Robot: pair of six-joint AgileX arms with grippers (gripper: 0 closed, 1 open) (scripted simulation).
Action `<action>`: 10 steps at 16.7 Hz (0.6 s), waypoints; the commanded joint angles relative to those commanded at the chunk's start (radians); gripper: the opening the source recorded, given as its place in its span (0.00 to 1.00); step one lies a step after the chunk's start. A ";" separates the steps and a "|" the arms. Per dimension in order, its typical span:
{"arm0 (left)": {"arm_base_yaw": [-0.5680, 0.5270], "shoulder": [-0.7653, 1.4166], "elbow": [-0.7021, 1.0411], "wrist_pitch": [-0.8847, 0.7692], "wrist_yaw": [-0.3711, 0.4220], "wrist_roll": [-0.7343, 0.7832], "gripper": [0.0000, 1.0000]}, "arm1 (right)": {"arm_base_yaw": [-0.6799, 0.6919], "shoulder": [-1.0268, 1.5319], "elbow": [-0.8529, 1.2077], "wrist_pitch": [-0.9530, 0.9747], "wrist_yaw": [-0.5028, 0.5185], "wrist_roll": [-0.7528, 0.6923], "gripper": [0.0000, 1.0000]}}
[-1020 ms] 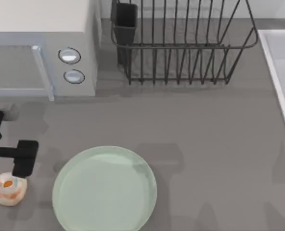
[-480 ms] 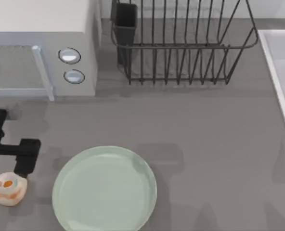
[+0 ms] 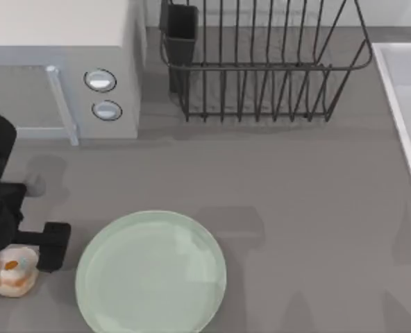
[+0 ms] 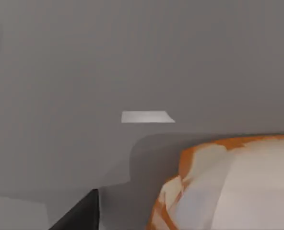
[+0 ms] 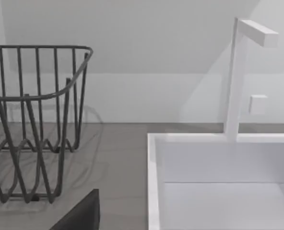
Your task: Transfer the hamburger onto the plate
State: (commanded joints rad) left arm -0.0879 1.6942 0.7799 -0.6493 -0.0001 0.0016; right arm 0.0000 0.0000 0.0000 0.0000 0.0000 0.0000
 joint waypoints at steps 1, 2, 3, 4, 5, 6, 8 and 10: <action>0.000 0.017 -0.015 0.029 0.000 0.000 1.00 | 0.000 0.000 0.000 0.000 0.000 0.000 1.00; 0.000 0.029 -0.025 0.047 0.000 0.000 1.00 | 0.000 0.000 0.000 0.000 0.000 0.000 1.00; 0.000 0.034 -0.030 0.055 0.000 0.000 1.00 | 0.000 0.000 0.000 0.000 0.000 0.000 1.00; 0.000 0.034 -0.030 0.055 0.000 0.000 1.00 | 0.000 0.000 0.000 0.000 0.000 0.000 1.00; 0.000 0.034 -0.030 0.055 0.000 0.000 1.00 | 0.000 0.000 0.000 0.000 0.000 0.000 1.00; 0.000 0.034 -0.030 0.055 0.000 0.000 1.00 | 0.000 0.000 0.000 0.000 0.000 0.000 1.00; 0.000 0.034 -0.030 0.055 0.000 0.000 0.85 | 0.000 0.000 0.000 0.000 0.000 0.000 1.00; 0.000 0.034 -0.030 0.055 0.000 0.000 0.70 | 0.000 0.000 0.000 0.000 0.000 0.000 1.00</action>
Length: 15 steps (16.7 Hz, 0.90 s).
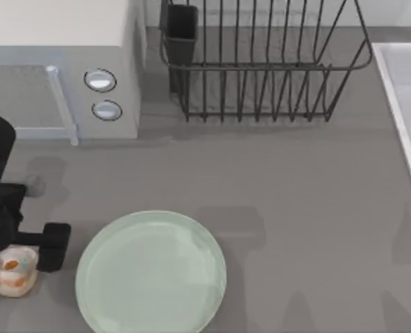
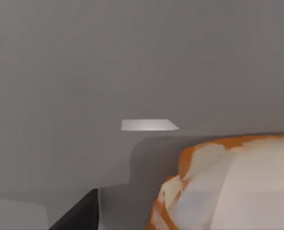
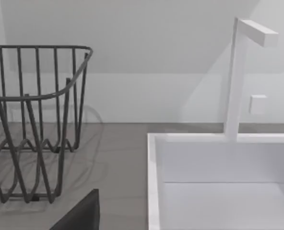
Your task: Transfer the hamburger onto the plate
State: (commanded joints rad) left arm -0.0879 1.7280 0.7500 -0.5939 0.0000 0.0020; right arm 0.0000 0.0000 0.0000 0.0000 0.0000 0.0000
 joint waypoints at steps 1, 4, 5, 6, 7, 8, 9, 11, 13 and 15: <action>0.000 0.000 0.000 0.000 0.000 0.000 0.62 | 0.000 0.000 0.000 0.000 0.000 0.000 1.00; 0.000 0.000 0.000 0.000 0.000 0.000 0.40 | 0.000 0.000 0.000 0.000 0.000 0.000 1.00; 0.000 0.000 0.000 0.000 0.000 0.000 0.32 | 0.000 0.000 0.000 0.000 0.000 0.000 1.00; 0.000 0.000 0.000 0.000 0.000 0.000 0.25 | 0.000 0.000 0.000 0.000 0.000 0.000 1.00; 0.000 0.000 0.000 0.000 0.000 0.000 0.17 | 0.000 0.000 0.000 0.000 0.000 0.000 1.00; 0.000 0.000 0.000 0.000 0.000 0.000 0.10 | 0.000 0.000 0.000 0.000 0.000 0.000 1.00; 0.000 0.000 0.000 0.000 0.000 0.000 0.02 | 0.000 0.000 0.000 0.000 0.000 0.000 1.00; 0.000 0.000 0.000 0.000 0.000 0.000 0.00 | 0.000 0.000 0.000 0.000 0.000 0.000 1.00; 0.000 0.000 0.000 0.000 0.000 0.000 0.00 | 0.000 0.000 0.000 0.000 0.000 0.000 1.00; 0.000 0.000 0.000 0.000 0.000 0.000 0.00 | 0.000 0.000 0.000 0.000 0.000 0.000 1.00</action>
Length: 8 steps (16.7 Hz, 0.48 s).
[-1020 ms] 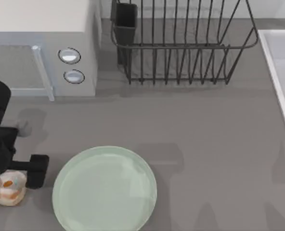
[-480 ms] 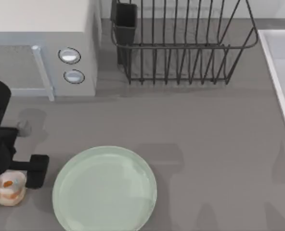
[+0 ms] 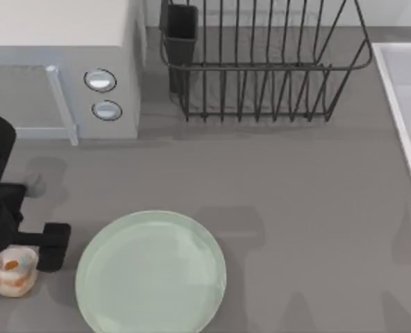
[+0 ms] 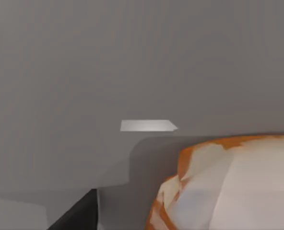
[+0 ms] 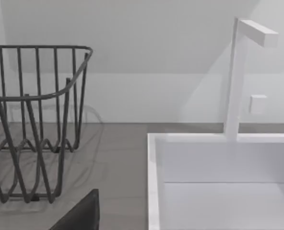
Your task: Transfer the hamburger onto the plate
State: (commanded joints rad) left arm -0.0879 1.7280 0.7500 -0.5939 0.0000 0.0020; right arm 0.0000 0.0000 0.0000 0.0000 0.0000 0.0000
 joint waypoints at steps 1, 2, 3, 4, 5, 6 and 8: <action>0.000 0.000 0.000 0.000 0.000 0.000 0.00 | 0.000 0.000 0.000 0.000 0.000 0.000 1.00; 0.000 0.000 0.000 0.000 0.000 0.000 0.00 | 0.000 0.000 0.000 0.000 0.000 0.000 1.00; 0.000 -0.072 0.029 -0.067 0.000 -0.003 0.00 | 0.000 0.000 0.000 0.000 0.000 0.000 1.00; -0.001 -0.073 0.032 -0.070 0.000 -0.002 0.00 | 0.000 0.000 0.000 0.000 0.000 0.000 1.00; -0.001 -0.079 0.045 -0.083 0.000 -0.002 0.00 | 0.000 0.000 0.000 0.000 0.000 0.000 1.00; -0.001 -0.088 0.064 -0.107 0.000 -0.003 0.00 | 0.000 0.000 0.000 0.000 0.000 0.000 1.00; 0.000 -0.115 0.114 -0.185 0.000 -0.007 0.00 | 0.000 0.000 0.000 0.000 0.000 0.000 1.00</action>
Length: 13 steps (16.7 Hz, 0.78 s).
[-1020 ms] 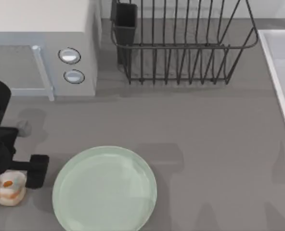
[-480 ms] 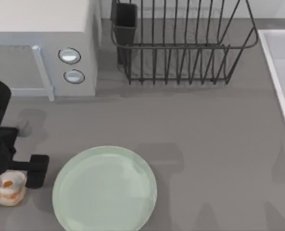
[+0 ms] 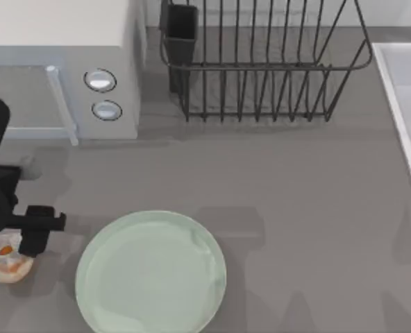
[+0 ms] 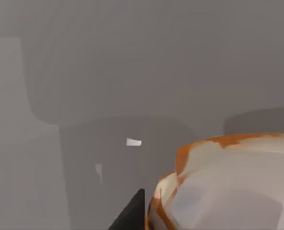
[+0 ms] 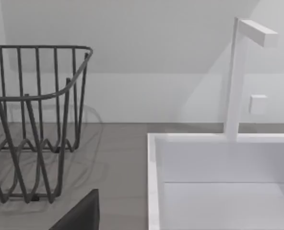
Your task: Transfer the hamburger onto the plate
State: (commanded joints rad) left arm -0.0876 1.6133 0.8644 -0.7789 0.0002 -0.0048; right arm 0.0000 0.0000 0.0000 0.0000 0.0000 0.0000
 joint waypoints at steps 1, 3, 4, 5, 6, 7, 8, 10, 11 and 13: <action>0.001 -0.016 0.027 -0.053 0.000 -0.002 0.00 | 0.000 0.000 0.000 0.000 0.000 0.000 1.00; 0.000 -0.049 0.082 -0.166 0.000 -0.003 0.00 | 0.000 0.000 0.000 0.000 0.000 0.000 1.00; -0.001 -0.067 0.109 -0.217 0.000 -0.003 0.00 | 0.000 0.000 0.000 0.000 0.000 0.000 1.00; -0.003 -0.085 0.135 -0.258 0.000 -0.003 0.00 | 0.000 0.000 0.000 0.000 0.000 0.000 1.00; -0.004 -0.103 0.157 -0.288 0.000 -0.003 0.00 | 0.000 0.000 0.000 0.000 0.000 0.000 1.00; -0.004 -0.118 0.173 -0.308 0.000 -0.002 0.00 | 0.000 0.000 0.000 0.000 0.000 0.000 1.00; -0.005 -0.126 0.181 -0.317 0.000 -0.002 0.00 | 0.000 0.000 0.000 0.000 0.000 0.000 1.00; -0.005 -0.127 0.181 -0.318 0.000 -0.002 0.00 | 0.000 0.000 0.000 0.000 0.000 0.000 1.00; -0.005 -0.127 0.181 -0.318 0.000 -0.002 0.00 | 0.000 0.000 0.000 0.000 0.000 0.000 1.00; -0.005 -0.121 0.180 -0.315 -0.001 0.002 0.00 | 0.000 0.000 0.000 0.000 0.000 0.000 1.00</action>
State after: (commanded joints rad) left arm -0.0921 1.4919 1.0440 -1.0941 -0.0006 -0.0033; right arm 0.0000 0.0000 0.0000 0.0000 0.0000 0.0000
